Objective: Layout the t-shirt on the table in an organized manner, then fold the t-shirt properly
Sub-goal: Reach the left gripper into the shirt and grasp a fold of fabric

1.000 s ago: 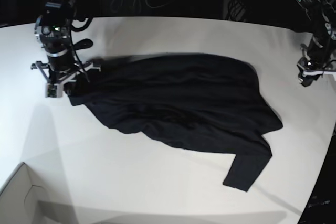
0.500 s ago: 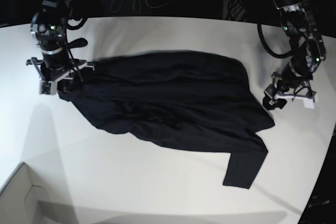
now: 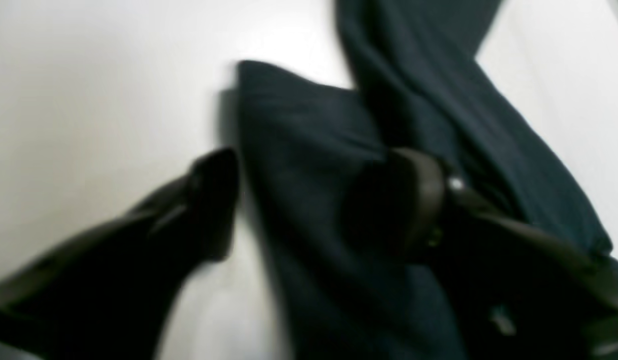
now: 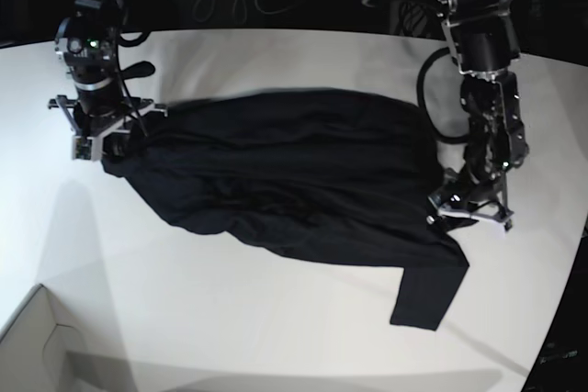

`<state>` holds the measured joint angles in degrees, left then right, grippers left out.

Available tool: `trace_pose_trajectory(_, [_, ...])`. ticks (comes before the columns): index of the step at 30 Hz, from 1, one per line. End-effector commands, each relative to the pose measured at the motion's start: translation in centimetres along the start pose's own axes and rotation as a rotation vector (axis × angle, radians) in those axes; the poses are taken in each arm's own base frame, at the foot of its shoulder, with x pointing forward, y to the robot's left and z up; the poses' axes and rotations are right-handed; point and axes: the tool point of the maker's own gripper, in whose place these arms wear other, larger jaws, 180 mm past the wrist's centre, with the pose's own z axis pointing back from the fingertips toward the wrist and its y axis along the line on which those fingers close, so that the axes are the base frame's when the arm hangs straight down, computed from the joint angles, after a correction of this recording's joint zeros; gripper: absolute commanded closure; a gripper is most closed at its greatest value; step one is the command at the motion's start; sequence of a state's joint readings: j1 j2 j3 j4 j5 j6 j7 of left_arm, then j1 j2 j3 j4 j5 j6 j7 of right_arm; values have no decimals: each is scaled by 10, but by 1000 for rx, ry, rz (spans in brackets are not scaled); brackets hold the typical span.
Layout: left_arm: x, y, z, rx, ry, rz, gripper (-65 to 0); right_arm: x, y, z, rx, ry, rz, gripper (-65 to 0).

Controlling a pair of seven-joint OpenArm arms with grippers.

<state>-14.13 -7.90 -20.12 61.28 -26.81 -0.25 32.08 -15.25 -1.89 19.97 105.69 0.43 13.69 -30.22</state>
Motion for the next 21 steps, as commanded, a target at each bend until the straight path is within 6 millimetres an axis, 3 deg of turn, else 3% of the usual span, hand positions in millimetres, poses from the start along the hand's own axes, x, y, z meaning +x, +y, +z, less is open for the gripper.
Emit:
trace_pose_trajectory(1, [3,-3,-2,-5,1,-14,-283,13,-3,2,-5,-49,4,-159])
trace_pose_trajectory(4, [0,-4,-3,-7,6,-19,-5,13,-3,2,-5,-47,5,-159])
trace_pose_trajectory(8, [3,-5,3,-13,7,-29,-37,14,-3,1,-5,-50,5,-159])
trace_pose_trajectory(11, [20,11,27,3,-28,-17,0,14,-3,1,-5,-50,4,-159])
trace_pose_trajectory(14, [51,18,67,6,-109,-12,-3,3,-2,-5,0,-21,-5,-159])
trace_pose_trajectory(17, [68,32,109,37,-171,-20,-3,-6,-1,-8,3,3,-11,-159])
trace_pose_trajectory(21, [76,59,152,110,-212,-31,-3,-6,1,-11,9,-2,-13,-159])
